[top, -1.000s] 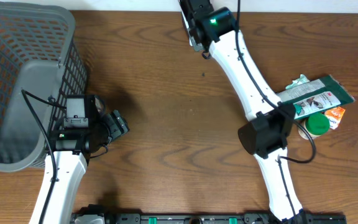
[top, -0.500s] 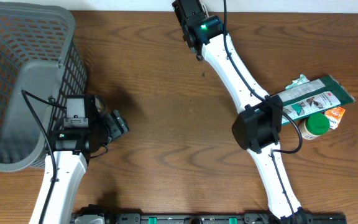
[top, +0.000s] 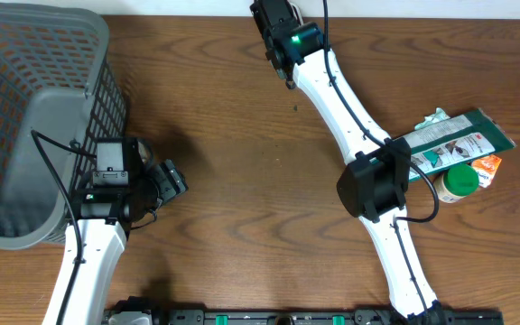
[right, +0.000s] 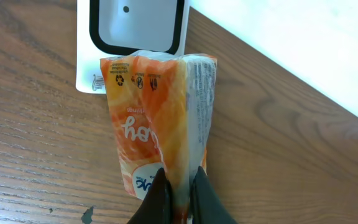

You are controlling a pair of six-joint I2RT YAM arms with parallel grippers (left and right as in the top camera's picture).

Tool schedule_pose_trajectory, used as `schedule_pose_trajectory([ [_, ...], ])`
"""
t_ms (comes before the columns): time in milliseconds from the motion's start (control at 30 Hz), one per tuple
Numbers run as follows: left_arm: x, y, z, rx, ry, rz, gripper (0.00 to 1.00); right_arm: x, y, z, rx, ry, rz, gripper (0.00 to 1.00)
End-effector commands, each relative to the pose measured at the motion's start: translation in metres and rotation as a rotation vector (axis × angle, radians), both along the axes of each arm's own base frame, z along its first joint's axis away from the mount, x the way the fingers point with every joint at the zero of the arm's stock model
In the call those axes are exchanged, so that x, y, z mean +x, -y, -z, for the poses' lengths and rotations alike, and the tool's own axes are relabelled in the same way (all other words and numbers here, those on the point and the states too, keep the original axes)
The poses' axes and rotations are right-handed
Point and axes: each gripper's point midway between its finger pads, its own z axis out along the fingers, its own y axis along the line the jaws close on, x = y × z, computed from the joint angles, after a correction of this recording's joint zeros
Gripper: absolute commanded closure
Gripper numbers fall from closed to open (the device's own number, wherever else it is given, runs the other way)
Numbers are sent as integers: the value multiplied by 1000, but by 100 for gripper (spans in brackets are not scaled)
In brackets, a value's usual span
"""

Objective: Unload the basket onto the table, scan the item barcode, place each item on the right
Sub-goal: 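Raise the orange box to the white scanner with the right gripper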

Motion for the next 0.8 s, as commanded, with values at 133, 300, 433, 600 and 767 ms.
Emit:
schedule_pose_trajectory([
  [133,4,-4,-4,16,13,1,17,6,19,4,-23,-5,31,99],
  [300,4,-4,-4,16,13,1,18,1,18,18,-10,-49,18,99],
  [433,4,-4,-4,16,12,1,18,-1,19,30,-20,-70,18,99],
  [600,4,-4,-4,16,13,1,18,2,19,39,-18,-65,19,99],
  [767,4,-4,-4,16,13,1,17,8,20,27,-4,-24,28,99],
])
